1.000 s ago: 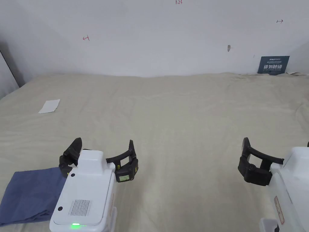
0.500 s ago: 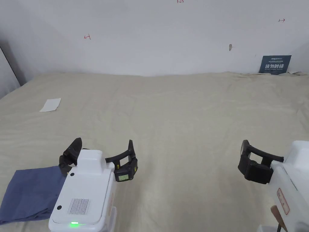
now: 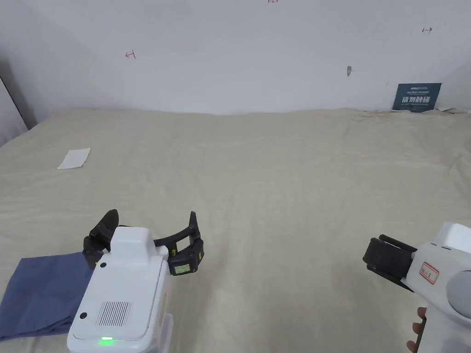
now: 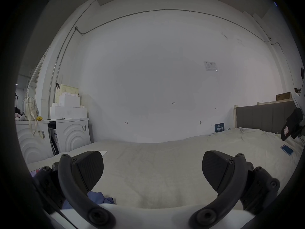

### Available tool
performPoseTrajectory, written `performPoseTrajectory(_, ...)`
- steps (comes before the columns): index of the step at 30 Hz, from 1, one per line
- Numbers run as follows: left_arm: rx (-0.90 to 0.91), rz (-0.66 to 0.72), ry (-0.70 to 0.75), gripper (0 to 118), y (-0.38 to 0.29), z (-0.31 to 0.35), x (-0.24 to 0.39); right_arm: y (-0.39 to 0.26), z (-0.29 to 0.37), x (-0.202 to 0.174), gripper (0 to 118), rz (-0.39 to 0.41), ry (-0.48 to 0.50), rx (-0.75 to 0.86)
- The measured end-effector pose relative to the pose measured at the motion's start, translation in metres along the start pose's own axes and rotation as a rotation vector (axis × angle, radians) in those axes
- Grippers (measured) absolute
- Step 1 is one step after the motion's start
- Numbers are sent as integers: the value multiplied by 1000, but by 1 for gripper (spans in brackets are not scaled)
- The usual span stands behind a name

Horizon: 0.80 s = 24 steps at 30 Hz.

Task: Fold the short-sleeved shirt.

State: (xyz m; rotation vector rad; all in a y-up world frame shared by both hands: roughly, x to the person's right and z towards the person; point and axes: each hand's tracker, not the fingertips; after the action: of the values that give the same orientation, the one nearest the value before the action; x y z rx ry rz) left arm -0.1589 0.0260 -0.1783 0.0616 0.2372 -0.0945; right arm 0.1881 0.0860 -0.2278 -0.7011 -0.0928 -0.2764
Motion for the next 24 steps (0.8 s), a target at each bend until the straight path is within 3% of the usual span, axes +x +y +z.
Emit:
performPoseTrajectory(10,5,2,0,118,1,0,0,2,0,3,116,102,26,70)
performPoseTrajectory(14,6,0,1,118,2,0,1,2,2,4,116,106,22,92)
performPoseTrajectory(20,8,-4,0,118,2,1,0,-2,-2,17,116,134,75,282)
performPoseTrajectory(24,10,-7,3,118,2,1,-1,-8,3,19,116,216,128,418)
